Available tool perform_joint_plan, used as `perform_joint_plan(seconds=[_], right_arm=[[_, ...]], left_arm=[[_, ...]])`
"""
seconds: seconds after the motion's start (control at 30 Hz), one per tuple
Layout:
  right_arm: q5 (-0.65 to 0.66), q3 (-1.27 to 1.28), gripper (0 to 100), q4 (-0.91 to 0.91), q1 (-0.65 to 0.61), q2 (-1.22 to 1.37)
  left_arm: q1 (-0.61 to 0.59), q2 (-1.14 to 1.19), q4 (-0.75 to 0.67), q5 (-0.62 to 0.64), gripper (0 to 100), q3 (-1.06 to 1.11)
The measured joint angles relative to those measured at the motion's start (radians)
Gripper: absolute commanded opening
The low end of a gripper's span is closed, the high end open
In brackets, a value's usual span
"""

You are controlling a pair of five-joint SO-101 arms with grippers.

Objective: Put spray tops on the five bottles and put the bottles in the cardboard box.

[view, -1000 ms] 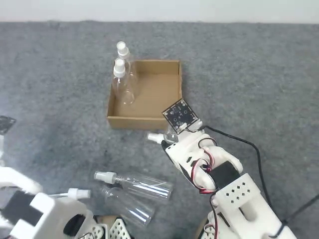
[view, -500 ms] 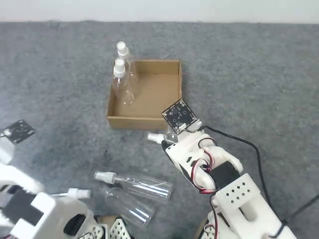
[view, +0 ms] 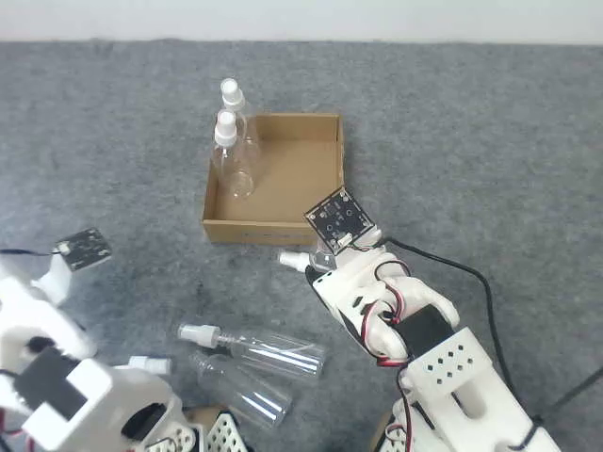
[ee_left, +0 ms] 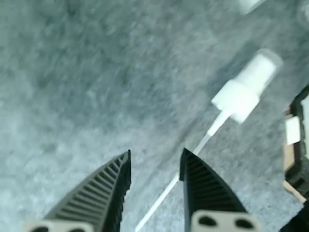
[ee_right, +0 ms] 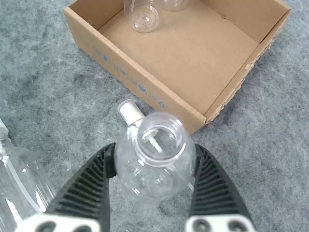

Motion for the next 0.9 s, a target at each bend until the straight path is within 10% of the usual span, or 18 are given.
perform_joint_plan(seconds=[0.9], right_arm=[[0.0, 0.0, 4.9, 0.0, 0.0, 0.0]], left_arm=[[0.153, 0.0, 0.181, -0.091, 15, 0.104]])
